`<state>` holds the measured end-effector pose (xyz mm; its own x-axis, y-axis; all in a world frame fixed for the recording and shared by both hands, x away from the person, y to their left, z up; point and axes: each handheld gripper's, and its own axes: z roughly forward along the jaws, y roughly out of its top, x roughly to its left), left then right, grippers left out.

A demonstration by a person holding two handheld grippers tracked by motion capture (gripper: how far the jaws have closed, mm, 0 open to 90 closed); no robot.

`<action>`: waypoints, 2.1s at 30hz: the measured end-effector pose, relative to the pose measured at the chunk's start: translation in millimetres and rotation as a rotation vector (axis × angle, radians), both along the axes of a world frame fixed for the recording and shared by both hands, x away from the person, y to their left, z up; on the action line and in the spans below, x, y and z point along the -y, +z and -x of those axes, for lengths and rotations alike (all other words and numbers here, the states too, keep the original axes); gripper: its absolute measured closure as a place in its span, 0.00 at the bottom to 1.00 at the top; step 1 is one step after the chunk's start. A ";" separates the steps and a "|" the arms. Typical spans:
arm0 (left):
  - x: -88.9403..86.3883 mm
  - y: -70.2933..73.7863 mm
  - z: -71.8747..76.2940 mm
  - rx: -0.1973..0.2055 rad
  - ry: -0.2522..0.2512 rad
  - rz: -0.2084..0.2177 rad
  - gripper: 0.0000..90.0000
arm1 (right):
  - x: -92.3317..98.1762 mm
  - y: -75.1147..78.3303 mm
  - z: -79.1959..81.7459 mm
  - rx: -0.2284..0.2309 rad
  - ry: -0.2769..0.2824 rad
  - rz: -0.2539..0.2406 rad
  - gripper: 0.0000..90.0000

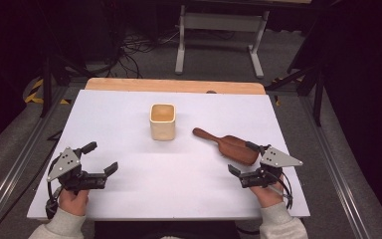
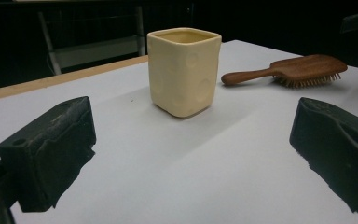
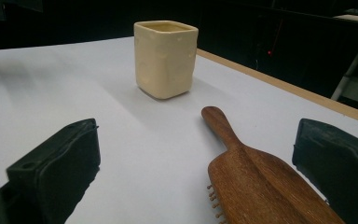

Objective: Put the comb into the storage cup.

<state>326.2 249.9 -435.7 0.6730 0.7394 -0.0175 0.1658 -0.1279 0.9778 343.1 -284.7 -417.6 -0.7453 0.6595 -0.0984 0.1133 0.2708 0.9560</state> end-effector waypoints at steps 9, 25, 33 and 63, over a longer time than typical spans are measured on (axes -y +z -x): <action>-1.3 0.0 -1.2 -0.005 0.015 0.000 0.00 | 1.6 1.2 -0.9 -0.011 -0.003 -0.008 0.04; -7.6 10.1 3.1 0.013 -0.026 0.014 0.00 | -7.4 8.2 -12.3 -0.069 0.028 -0.019 0.06; -7.4 8.9 1.9 -0.009 -0.013 0.010 0.01 | -25.7 26.4 -28.8 -0.075 0.060 0.026 0.08; -4.2 5.3 -0.7 -0.028 0.004 -0.029 0.02 | -60.3 63.3 -94.8 -0.136 0.086 0.127 0.25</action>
<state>326.9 254.0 -430.4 0.6694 0.7428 -0.0149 0.1935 -0.1550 0.9688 437.9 -224.4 -354.2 -0.8101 0.5819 -0.0714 0.2104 0.4023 0.8910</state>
